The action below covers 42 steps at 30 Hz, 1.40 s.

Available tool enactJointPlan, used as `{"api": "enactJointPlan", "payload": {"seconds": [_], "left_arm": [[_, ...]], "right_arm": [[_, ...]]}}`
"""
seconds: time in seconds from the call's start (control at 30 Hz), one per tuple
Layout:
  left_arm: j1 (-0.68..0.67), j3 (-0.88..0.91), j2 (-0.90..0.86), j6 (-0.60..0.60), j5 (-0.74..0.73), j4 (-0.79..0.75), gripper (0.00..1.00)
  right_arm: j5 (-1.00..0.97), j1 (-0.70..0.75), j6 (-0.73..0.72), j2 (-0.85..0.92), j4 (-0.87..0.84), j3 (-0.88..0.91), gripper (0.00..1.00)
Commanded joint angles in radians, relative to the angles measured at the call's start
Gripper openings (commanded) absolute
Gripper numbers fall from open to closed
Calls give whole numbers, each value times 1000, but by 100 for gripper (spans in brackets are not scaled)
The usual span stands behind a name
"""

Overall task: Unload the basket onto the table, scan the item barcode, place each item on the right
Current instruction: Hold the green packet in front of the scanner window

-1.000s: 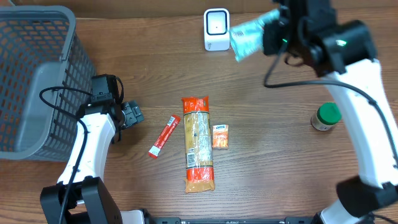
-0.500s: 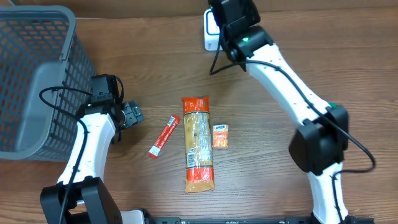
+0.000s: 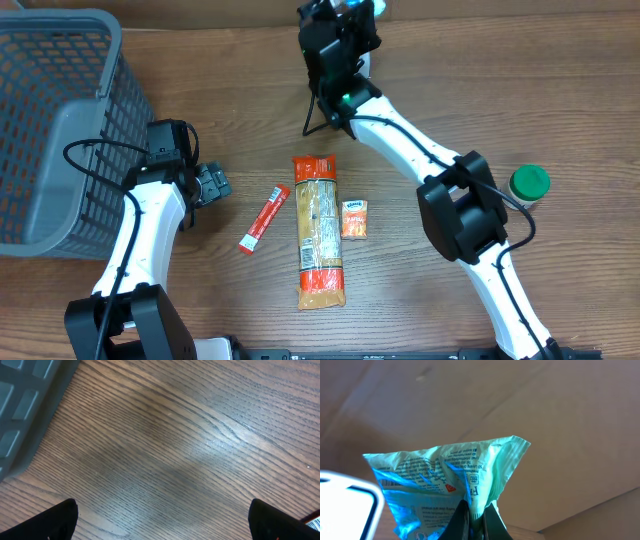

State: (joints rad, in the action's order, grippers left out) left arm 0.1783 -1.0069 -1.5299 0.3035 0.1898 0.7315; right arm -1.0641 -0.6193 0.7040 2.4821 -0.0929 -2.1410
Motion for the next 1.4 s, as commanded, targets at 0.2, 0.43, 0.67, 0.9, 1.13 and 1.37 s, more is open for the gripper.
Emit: {"api": "enactJointPlan", "payload": {"seconds": [0.2, 0.43, 0.67, 0.9, 1.13, 1.37], "left_arm": [[-3, -19, 4, -9, -7, -3, 100], [-3, -19, 4, -9, -7, -3, 100], [-3, -19, 4, -9, -7, -3, 100], [-3, -19, 4, -9, -7, -3, 100], [-3, -19, 4, -9, -7, -3, 100], [-3, -19, 4, -9, -7, -3, 100]], "right_arm": [[-42, 1, 42, 90, -15, -24, 4], [-43, -2, 57, 97, 11, -24, 4], [-106, -3, 56, 13, 12, -24, 3], [-163, -16, 38, -196, 86, -24, 3], [-64, -26, -389, -436, 641, -24, 3], [462, 76, -797, -618, 1238, -24, 4]]}}
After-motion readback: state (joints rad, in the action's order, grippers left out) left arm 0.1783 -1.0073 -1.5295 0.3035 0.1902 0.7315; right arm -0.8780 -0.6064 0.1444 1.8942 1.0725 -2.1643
